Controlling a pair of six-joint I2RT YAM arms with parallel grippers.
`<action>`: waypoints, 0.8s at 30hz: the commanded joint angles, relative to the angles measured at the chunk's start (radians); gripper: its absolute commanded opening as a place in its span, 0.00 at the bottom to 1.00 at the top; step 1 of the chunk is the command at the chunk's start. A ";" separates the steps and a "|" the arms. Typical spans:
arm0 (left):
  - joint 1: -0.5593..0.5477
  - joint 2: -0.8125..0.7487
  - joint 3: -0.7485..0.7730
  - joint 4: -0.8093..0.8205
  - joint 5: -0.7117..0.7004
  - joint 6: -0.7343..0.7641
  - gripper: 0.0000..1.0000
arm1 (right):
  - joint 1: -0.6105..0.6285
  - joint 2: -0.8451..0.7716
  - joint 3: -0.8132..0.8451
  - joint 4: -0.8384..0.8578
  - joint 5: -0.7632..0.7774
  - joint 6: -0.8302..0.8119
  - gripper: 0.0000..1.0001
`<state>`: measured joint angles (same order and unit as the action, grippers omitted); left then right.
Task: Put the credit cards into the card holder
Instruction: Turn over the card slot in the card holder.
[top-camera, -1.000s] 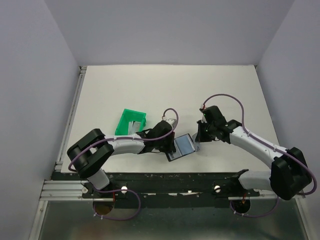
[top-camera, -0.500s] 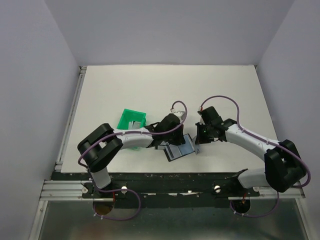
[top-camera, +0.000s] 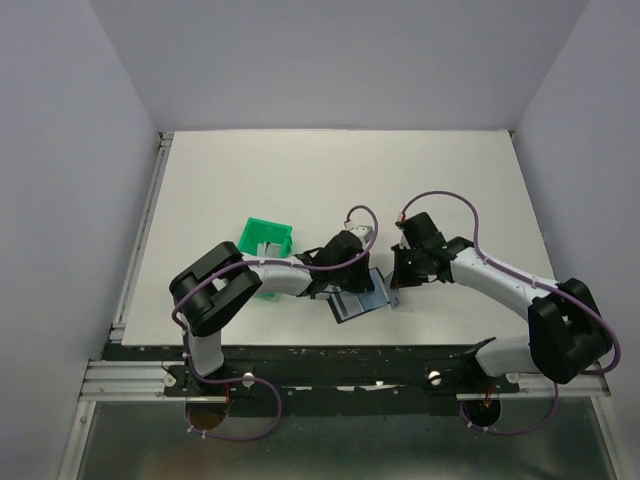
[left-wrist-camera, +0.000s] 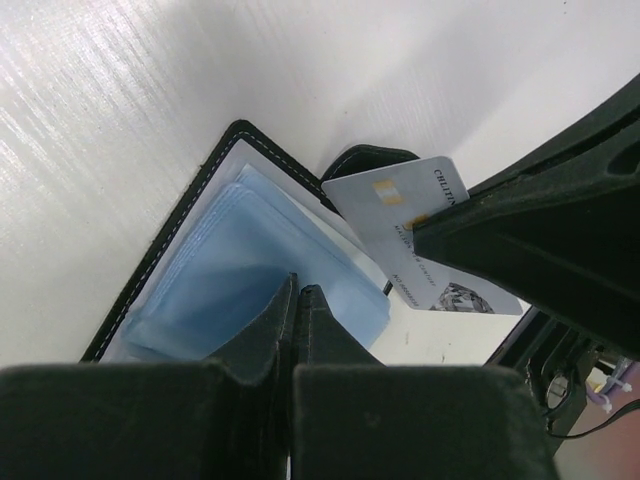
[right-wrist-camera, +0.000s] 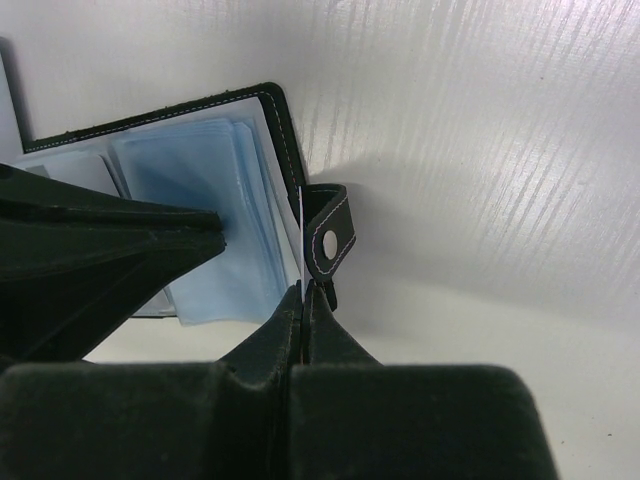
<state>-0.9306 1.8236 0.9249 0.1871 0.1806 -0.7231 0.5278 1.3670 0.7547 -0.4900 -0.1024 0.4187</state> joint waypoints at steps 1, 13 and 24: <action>-0.008 -0.012 -0.095 -0.074 0.000 -0.001 0.00 | -0.005 0.033 0.000 0.001 -0.003 0.008 0.01; -0.008 -0.119 -0.207 -0.092 -0.038 -0.006 0.00 | -0.005 0.041 0.000 -0.005 0.003 0.011 0.00; -0.008 -0.139 -0.248 -0.087 -0.044 -0.013 0.00 | -0.003 0.037 -0.002 -0.013 0.012 0.011 0.01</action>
<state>-0.9318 1.6833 0.7345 0.2359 0.1764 -0.7490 0.5232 1.3796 0.7586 -0.4820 -0.1020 0.4259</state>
